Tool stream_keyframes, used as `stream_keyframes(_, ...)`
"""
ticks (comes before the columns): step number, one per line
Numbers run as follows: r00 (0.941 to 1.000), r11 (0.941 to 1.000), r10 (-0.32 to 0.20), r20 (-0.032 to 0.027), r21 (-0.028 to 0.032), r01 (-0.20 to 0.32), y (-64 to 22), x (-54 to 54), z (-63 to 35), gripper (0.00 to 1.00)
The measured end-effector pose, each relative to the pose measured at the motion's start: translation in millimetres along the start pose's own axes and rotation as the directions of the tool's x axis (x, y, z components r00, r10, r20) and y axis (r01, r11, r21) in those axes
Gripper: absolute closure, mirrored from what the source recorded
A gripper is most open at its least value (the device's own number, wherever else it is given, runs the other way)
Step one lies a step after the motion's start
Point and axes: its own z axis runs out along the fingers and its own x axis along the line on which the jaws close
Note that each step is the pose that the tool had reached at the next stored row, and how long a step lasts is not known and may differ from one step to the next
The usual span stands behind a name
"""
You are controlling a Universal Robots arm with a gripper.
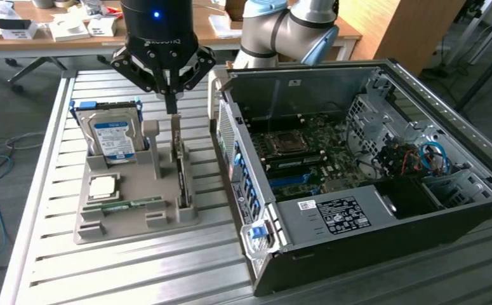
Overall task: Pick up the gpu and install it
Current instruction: 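Pick up the gpu and move the gpu toward the slot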
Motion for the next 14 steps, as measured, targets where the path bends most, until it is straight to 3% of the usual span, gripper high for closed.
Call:
stream_keyframes(5,1.0000,1.0000,0.000,-0.0001,0.0000,0.000,0.0,0.0,0.0,0.71)
stream_keyframes(6,1.0000,1.0000,0.000,0.0000,0.0000,0.000,0.0,0.0,0.0,0.71)
stream_keyframes(10,1.0000,1.0000,0.000,0.0000,0.0000,0.000,0.0,0.0,0.0,0.53)
stream_keyframes(14,1.0000,1.0000,0.000,0.0002,-0.0002,0.000,-0.1,0.1,1.5,0.53)
